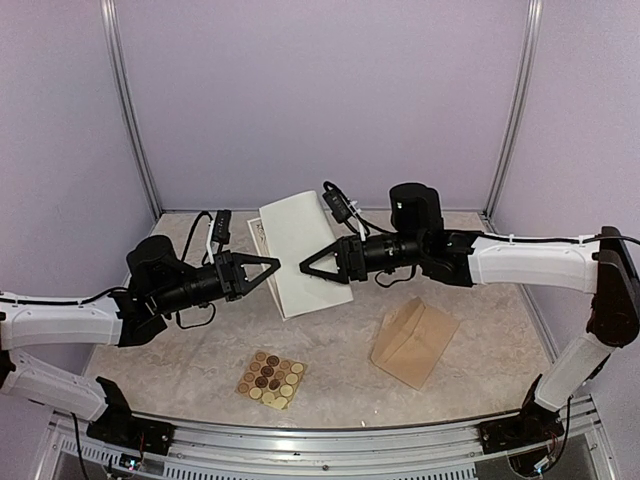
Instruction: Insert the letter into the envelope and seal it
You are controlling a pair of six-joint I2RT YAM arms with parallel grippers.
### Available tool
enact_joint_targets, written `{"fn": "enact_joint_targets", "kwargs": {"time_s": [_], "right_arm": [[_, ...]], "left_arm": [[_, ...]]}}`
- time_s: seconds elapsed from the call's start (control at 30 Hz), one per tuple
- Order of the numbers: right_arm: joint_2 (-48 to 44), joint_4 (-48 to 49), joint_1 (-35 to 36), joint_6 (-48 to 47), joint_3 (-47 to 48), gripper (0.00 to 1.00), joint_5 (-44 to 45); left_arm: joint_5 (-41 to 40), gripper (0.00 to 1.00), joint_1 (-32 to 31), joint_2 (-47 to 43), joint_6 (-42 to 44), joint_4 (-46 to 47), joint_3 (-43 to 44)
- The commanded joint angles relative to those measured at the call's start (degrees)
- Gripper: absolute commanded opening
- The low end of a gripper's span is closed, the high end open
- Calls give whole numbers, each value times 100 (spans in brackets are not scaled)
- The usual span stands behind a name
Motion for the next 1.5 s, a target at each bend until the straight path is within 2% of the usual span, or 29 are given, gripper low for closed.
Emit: {"fn": "enact_joint_targets", "kwargs": {"time_s": [0.0,0.07,0.13,0.43,0.5,0.83,1.27,1.47], "right_arm": [[-128,414,-145,170,-70,52,-351],[-168,685,-244,337,-183,60,-488],[-192,1009,-351,540,-300,64,-678],[-345,2432,-495,1176,-631,62,-1655],[-351,2497,-487,1221,-629,61,-1778],[-197,1541,-349,798,-269,51,-1396],[49,541,-99,428,26,36,-349],[94,258,-59,373,88,29,21]], "left_arm": [[120,0,-22,-27,156,113,-69],[195,0,-22,-29,231,116,-72],[310,0,-22,-59,326,139,-76],[1044,0,-57,-236,595,320,-73],[1125,0,-73,-242,610,331,-47],[1010,0,-196,-65,761,24,233],[460,0,-224,209,775,-443,446],[447,11,-229,323,706,-443,488]]}}
